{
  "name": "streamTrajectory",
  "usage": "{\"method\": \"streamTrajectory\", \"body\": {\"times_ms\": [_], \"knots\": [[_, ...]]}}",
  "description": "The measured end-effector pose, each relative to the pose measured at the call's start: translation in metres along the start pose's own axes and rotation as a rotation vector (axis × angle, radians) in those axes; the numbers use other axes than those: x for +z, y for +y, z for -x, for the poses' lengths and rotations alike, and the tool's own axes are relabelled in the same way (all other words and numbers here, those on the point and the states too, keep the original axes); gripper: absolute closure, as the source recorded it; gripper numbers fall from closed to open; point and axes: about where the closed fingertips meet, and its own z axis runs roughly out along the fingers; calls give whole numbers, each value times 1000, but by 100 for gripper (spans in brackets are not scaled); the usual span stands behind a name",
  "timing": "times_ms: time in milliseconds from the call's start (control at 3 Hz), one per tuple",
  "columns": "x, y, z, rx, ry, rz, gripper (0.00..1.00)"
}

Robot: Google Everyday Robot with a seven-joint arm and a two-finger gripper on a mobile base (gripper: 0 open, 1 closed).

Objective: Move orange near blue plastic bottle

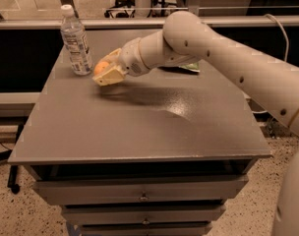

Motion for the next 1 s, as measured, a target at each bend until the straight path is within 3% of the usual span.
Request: {"method": "streamTrajectory", "body": {"times_ms": [333,667,1000], "knots": [[28,-8,2,11,-37,20,100],[34,-17,-1,18,-41,-8,100],[27,-29,-3,19,-37,-76,100]]}}
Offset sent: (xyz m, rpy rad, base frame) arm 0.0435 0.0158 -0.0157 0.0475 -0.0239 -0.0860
